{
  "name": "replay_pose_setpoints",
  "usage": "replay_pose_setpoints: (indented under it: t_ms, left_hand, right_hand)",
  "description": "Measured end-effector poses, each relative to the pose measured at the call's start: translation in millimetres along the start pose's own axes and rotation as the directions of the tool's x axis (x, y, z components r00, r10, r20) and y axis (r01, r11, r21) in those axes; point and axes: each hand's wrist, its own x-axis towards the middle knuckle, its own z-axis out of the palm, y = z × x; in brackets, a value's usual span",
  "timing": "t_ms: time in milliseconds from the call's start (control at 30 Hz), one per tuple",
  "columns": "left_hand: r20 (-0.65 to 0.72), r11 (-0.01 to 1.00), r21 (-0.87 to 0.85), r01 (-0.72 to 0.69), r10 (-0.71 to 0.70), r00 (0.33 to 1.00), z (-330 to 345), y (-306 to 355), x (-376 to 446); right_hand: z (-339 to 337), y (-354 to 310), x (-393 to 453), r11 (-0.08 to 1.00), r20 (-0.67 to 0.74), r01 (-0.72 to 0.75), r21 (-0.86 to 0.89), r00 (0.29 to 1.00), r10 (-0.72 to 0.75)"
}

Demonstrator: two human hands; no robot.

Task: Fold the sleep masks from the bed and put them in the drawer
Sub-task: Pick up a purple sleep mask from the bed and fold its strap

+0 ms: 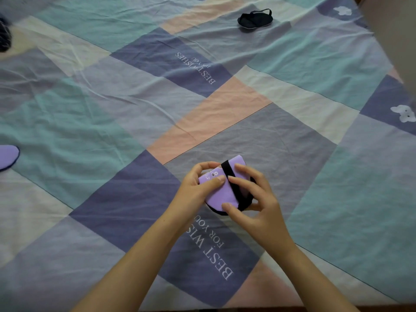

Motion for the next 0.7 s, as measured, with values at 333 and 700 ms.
replay_pose_setpoints:
  t_ms: [333, 700]
  left_hand:
    - [-0.012, 0.903, 0.36, -0.234, 0.255, 0.967, -38.3, 32.2, -19.3]
    - [-0.151, 0.301, 0.954, -0.006, 0.494, 0.856, -69.5, 157.5, -75.0]
  right_hand:
    - [21.1, -22.5, 21.4, 0.999, 0.059, 0.013, -0.043, 0.998, -0.01]
    - [4.8, -138.7, 81.4, 0.985, 0.139, 0.169, -0.038, 0.977, -0.162]
